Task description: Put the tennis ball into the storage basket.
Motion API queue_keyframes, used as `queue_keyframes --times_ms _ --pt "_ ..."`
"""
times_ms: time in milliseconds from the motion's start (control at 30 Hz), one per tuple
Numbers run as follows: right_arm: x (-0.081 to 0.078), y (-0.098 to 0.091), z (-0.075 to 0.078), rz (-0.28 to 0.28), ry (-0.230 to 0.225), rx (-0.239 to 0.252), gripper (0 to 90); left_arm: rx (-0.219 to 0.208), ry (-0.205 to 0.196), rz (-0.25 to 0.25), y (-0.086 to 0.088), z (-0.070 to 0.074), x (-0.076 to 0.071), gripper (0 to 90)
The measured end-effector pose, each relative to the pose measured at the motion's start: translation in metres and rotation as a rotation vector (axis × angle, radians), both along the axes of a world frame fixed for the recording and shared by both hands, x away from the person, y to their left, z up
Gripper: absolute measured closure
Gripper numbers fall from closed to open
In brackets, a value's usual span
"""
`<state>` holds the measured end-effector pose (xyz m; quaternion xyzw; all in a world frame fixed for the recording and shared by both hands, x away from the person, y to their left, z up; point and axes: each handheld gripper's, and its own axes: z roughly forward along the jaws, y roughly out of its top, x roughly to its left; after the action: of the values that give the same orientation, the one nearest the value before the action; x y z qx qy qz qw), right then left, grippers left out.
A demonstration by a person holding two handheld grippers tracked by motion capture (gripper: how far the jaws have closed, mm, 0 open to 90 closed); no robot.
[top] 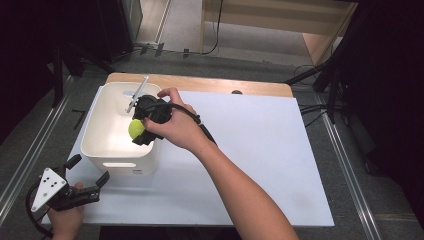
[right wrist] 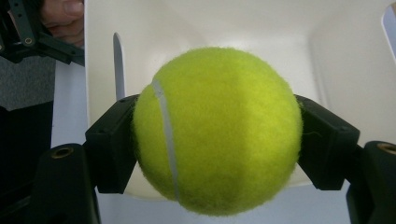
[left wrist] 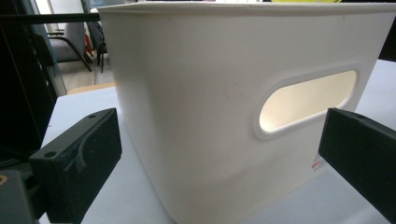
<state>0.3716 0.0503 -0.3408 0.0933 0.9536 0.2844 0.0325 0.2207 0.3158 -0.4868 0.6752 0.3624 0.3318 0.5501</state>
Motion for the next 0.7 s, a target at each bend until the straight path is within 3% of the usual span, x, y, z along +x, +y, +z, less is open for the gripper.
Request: queue_keyframes --times_ms 700 --pt "-0.005 0.015 -0.019 0.016 -0.002 -0.082 22.7 -0.001 -0.001 -0.002 0.0 0.0 0.0 0.0"
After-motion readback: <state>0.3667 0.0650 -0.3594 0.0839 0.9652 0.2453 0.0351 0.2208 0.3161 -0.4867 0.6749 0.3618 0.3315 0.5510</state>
